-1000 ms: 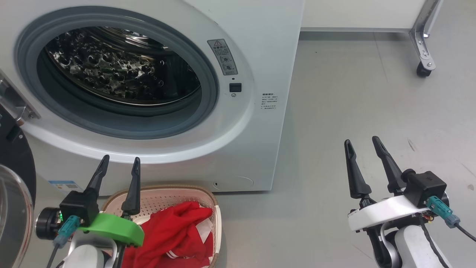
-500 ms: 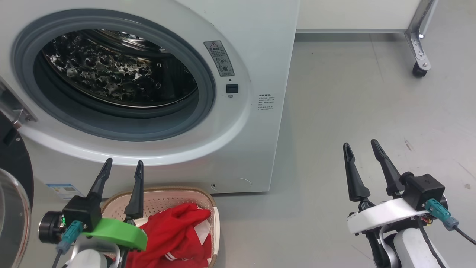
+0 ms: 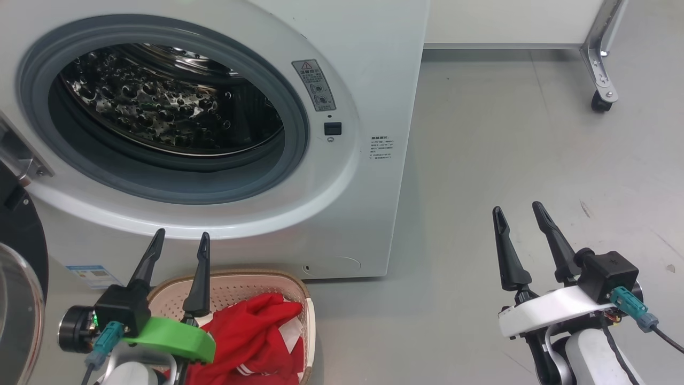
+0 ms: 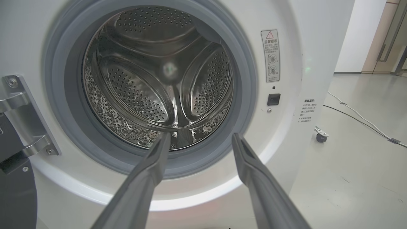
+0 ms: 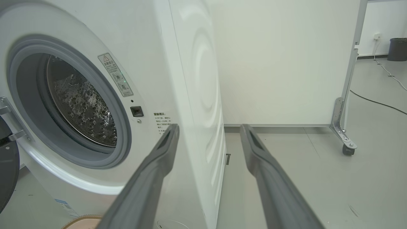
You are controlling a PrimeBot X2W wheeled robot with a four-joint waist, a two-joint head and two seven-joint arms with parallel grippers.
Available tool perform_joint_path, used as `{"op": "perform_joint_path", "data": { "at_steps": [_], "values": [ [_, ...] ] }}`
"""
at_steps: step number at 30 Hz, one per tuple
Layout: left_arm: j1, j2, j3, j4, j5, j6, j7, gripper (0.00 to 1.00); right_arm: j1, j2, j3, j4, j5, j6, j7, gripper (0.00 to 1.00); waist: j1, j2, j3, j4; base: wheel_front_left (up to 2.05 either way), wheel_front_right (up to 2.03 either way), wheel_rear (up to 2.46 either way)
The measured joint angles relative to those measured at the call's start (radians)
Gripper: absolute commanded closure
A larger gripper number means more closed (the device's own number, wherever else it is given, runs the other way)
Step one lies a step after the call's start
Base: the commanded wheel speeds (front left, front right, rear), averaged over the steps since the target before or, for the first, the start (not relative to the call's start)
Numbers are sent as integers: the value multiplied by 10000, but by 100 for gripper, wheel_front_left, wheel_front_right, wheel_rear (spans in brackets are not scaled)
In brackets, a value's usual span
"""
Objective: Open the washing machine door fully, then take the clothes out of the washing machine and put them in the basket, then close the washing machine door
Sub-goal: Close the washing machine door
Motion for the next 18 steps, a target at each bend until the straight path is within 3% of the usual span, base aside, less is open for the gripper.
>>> {"op": "perform_joint_path", "data": {
  "at_steps": [18],
  "values": [
    [61, 0, -10, -169, -12, 100, 0, 0, 12, 4, -25, -44, 0, 0, 0, 0, 0, 0, 51, -17, 0, 0, 0]
  ]
}}
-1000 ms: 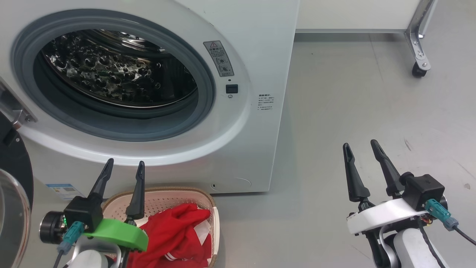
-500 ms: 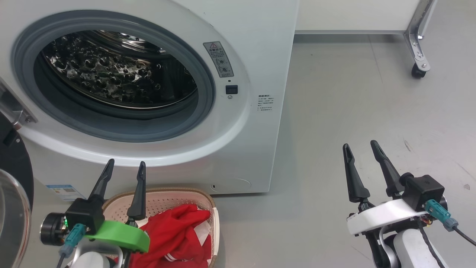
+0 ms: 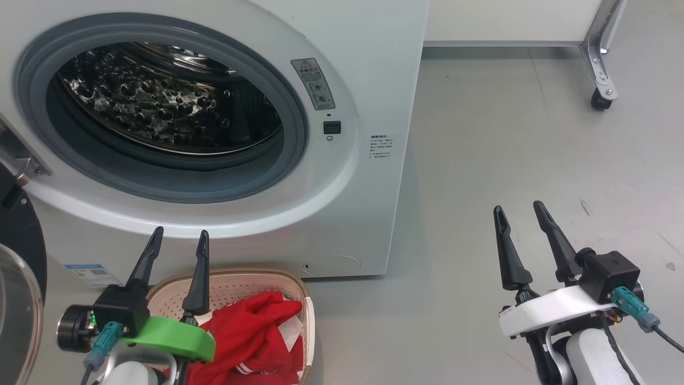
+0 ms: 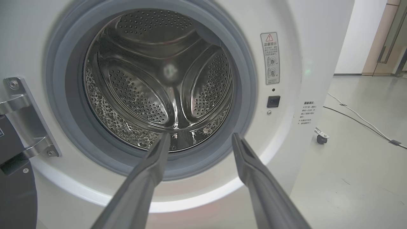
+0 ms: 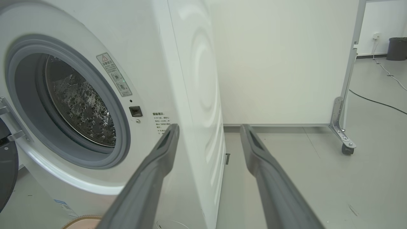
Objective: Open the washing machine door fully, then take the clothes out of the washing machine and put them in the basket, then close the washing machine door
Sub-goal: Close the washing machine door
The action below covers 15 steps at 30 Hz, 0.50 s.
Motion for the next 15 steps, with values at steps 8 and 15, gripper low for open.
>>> {"op": "perform_joint_path", "data": {
  "at_steps": [8, 15],
  "values": [
    [2, 0, -27, -88, -165, 0, 0, 0, 0, 0, -6, -8, -2, 0, 0, 0, 0, 0, -8, -2, 0, 0, 0],
    [17, 0, -33, -81, -265, 0, 0, 0, 0, 2, -8, -8, -2, 0, 0, 0, 0, 0, -29, 5, 0, 0, 0]
  ]
}}
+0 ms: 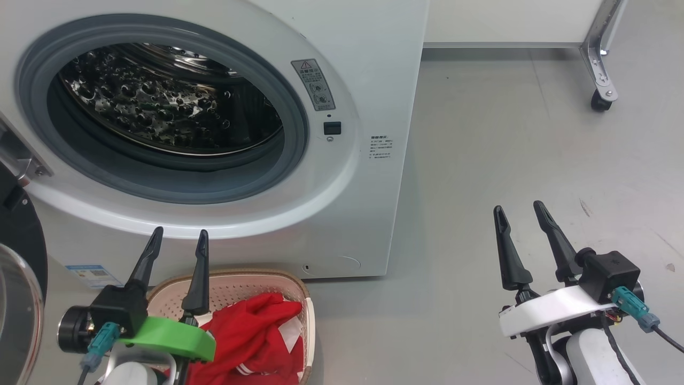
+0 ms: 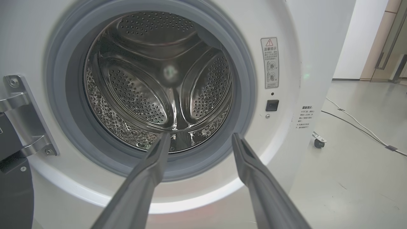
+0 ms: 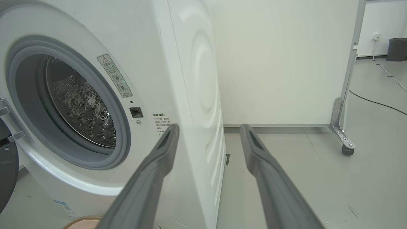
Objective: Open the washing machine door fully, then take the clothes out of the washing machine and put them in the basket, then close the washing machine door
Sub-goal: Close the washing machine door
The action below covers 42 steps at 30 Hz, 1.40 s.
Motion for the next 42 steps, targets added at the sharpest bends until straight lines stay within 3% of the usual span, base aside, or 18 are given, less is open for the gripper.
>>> {"op": "perform_joint_path", "data": {
  "at_steps": [20, 42],
  "values": [
    [112, 2, 4, 12, -337, 33, 0, 0, 2, 38, 2, 2, 0, 2, 0, 0, 0, 0, -13, 9, -34, 39, -5],
    [129, 2, 42, -100, -128, 104, 0, 0, 3, 50, 4, 10, 0, 2, 0, 0, 0, 0, 20, 33, -121, 121, 0]
  ]
}}
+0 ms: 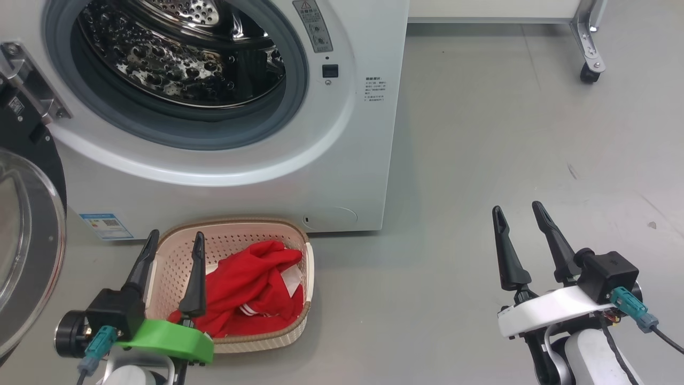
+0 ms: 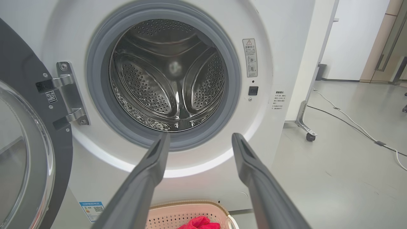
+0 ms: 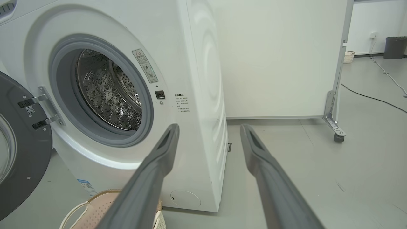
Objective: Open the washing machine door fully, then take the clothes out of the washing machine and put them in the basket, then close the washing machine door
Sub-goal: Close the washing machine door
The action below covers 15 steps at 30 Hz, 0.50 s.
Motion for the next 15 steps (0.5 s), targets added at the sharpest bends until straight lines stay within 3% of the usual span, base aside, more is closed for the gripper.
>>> {"op": "perform_joint_path", "data": {
  "at_steps": [15],
  "values": [
    [1, 2, -19, 6, 125, 56, 0, 0, 0, 2, 58, 56, -12, 0, 0, 0, 0, 0, -73, 51, -111, 111, 0]
  ]
}}
